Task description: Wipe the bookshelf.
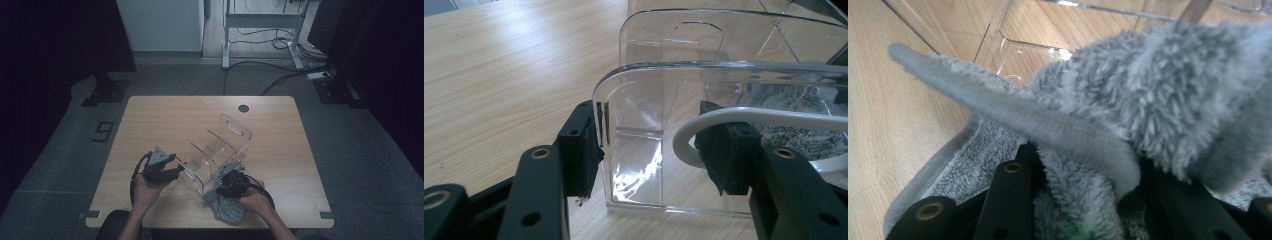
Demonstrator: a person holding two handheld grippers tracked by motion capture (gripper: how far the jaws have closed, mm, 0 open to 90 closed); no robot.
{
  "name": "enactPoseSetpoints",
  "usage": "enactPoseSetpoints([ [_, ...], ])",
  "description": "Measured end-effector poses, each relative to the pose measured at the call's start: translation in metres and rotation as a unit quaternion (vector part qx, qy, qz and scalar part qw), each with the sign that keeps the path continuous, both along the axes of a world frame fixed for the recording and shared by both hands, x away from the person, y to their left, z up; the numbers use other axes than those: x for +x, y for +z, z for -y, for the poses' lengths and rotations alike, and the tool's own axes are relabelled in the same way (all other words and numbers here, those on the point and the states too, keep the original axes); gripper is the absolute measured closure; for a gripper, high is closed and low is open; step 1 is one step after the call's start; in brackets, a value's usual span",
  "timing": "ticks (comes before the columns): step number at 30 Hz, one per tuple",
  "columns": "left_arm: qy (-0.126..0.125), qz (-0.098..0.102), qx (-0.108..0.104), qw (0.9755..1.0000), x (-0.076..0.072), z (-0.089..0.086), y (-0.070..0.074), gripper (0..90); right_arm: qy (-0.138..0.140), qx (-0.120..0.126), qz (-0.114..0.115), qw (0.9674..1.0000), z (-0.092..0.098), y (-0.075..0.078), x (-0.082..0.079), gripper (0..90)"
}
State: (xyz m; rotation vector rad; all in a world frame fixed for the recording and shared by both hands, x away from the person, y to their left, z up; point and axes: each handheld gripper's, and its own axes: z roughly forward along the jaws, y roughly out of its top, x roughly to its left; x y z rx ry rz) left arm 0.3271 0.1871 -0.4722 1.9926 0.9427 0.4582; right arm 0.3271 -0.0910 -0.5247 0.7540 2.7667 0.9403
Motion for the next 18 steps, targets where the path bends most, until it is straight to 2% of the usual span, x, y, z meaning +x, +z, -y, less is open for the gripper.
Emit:
enactPoseSetpoints([
  [7, 0.000, 0.000, 0.000, 1.0000, 0.000, 0.000, 0.000, 44.8, -0.002, -0.004, -0.004, 1.0000, 0.002, 0.001, -0.001, 64.7],
  [18, -0.001, 0.000, 0.000, 1.0000, 0.001, -0.001, 0.000, 44.9, -0.010, -0.008, -0.009, 0.9999, 0.026, 0.012, -0.014, 63.8],
])
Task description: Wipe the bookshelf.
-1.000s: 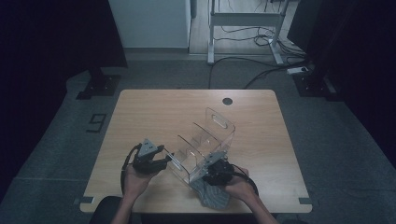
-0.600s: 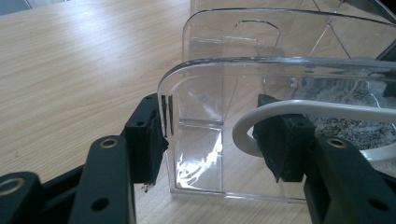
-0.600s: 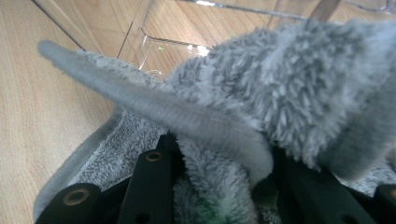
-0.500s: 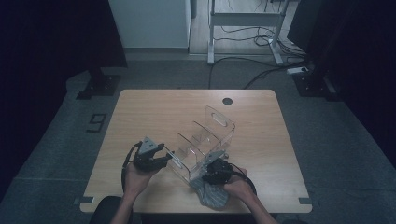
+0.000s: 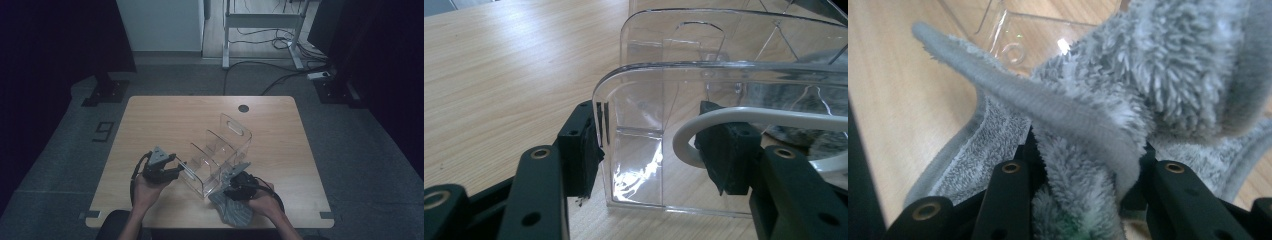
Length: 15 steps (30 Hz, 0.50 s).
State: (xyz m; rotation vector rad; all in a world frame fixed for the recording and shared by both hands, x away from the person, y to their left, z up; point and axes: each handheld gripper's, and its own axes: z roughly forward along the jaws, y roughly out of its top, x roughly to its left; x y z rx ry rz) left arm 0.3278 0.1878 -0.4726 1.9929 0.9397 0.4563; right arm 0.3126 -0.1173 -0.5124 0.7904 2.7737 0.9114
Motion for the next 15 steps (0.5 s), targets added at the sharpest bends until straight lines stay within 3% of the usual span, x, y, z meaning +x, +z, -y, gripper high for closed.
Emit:
enactPoseSetpoints([
  [7, -0.001, 0.000, 0.000, 1.0000, 0.000, 0.000, 0.000, 44.9, 0.014, 0.024, 0.001, 0.9996, 0.002, 0.014, -0.012, 63.9],
  [15, -0.001, 0.001, 0.000, 1.0000, 0.000, 0.001, 0.000, 44.9, 0.043, 0.034, -0.001, 0.9985, -0.017, 0.019, -0.023, 64.1],
])
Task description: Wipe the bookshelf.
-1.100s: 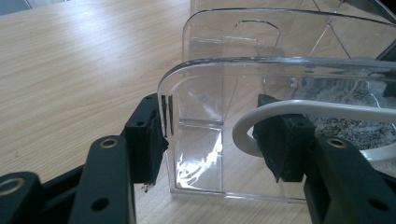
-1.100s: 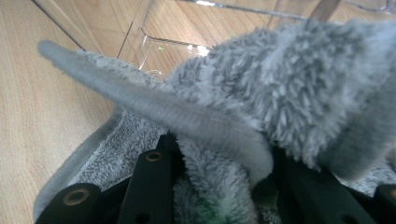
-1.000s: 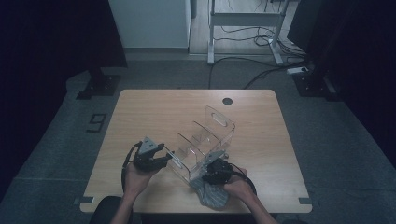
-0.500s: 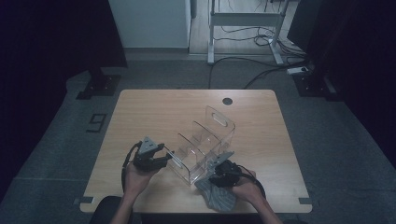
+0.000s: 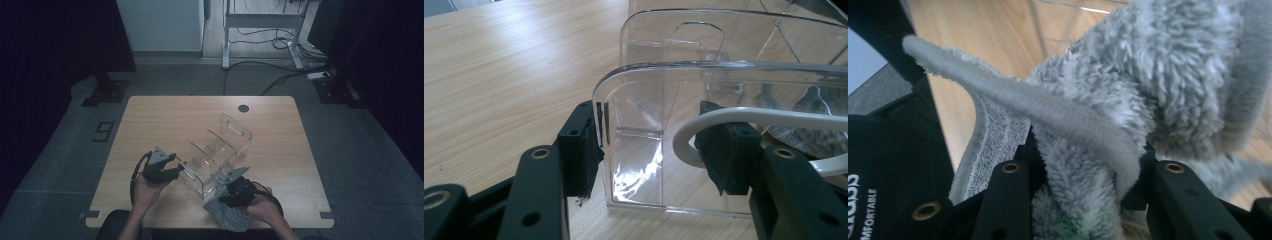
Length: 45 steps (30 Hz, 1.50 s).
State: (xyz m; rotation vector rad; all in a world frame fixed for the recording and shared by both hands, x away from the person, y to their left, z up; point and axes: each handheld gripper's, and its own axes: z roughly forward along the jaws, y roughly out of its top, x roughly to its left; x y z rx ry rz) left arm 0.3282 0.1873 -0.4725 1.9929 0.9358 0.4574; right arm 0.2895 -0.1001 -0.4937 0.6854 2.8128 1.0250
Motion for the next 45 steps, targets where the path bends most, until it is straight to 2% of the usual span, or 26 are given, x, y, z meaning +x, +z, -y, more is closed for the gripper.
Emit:
enactPoseSetpoints([
  [5, 0.002, 0.001, 0.002, 1.0000, 0.000, 0.001, 0.000, 45.0, 0.012, 0.002, 0.004, 0.9999, -0.016, 0.000, -0.002, 63.6],
  [11, 0.003, -0.001, 0.003, 1.0000, 0.000, 0.001, 0.001, 44.9, 0.007, 0.014, -0.003, 0.9999, -0.033, -0.001, -0.002, 62.9],
  [14, 0.005, -0.003, 0.004, 1.0000, 0.000, 0.001, 0.001, 45.0, 0.010, 0.022, 0.004, 0.9997, -0.042, 0.000, -0.003, 63.3],
  [16, 0.006, -0.004, 0.006, 1.0000, 0.000, 0.002, 0.001, 44.9, 0.006, 0.013, 0.015, 0.9998, -0.046, 0.000, -0.004, 64.4],
  [20, 0.008, -0.005, 0.008, 0.9999, 0.000, 0.003, 0.002, 44.9, -0.001, 0.014, 0.018, 0.9997, -0.048, -0.003, -0.002, 67.9],
  [26, 0.011, -0.005, 0.009, 0.9999, 0.000, 0.003, 0.002, 44.8, -0.008, -0.001, 0.030, 0.9995, -0.052, -0.009, -0.001, 70.5],
  [39, 0.009, -0.003, 0.006, 0.9999, 0.000, 0.002, 0.001, 44.8, -0.007, -0.022, 0.023, 0.9995, -0.056, -0.033, 0.001, 69.9],
  [45, 0.008, -0.001, 0.005, 1.0000, 0.000, 0.002, 0.000, 44.8, -0.003, -0.023, 0.023, 0.9995, -0.055, -0.033, 0.001, 69.3],
])
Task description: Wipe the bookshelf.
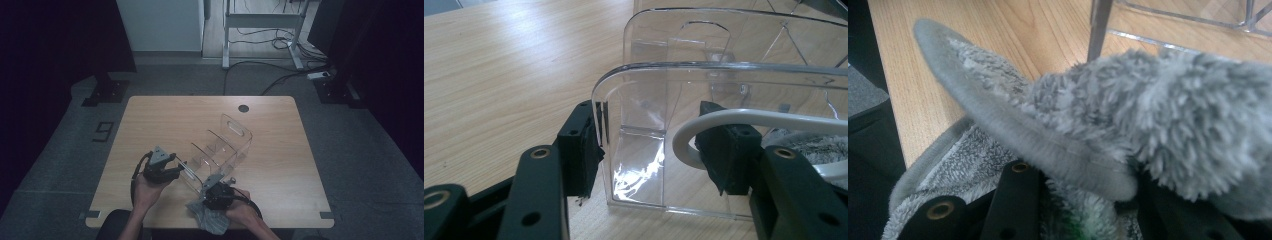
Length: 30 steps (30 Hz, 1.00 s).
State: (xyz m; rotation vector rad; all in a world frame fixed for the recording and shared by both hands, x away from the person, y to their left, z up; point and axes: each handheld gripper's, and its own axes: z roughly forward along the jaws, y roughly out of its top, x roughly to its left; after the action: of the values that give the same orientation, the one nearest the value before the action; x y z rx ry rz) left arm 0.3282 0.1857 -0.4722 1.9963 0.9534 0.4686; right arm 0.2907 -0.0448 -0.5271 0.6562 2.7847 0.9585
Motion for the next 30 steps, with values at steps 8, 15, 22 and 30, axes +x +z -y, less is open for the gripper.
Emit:
enactPoseSetpoints([
  [8, -0.001, 0.002, 0.002, 1.0000, 0.002, -0.003, 0.000, 44.8, 0.013, -0.005, 0.001, 0.9999, 0.011, 0.014, -0.005, 69.0],
  [15, 0.000, 0.004, 0.001, 1.0000, 0.004, -0.006, 0.000, 45.0, 0.003, 0.012, 0.003, 0.9999, 0.033, 0.033, -0.006, 69.0],
  [22, -0.001, 0.006, -0.003, 1.0000, 0.005, -0.006, -0.001, 44.9, -0.019, 0.036, 0.011, 0.9991, 0.055, 0.054, -0.004, 69.0],
  [30, -0.004, 0.005, -0.004, 1.0000, 0.005, -0.007, -0.001, 44.9, -0.041, 0.049, 0.027, 0.9976, 0.073, 0.075, 0.001, 68.9],
])
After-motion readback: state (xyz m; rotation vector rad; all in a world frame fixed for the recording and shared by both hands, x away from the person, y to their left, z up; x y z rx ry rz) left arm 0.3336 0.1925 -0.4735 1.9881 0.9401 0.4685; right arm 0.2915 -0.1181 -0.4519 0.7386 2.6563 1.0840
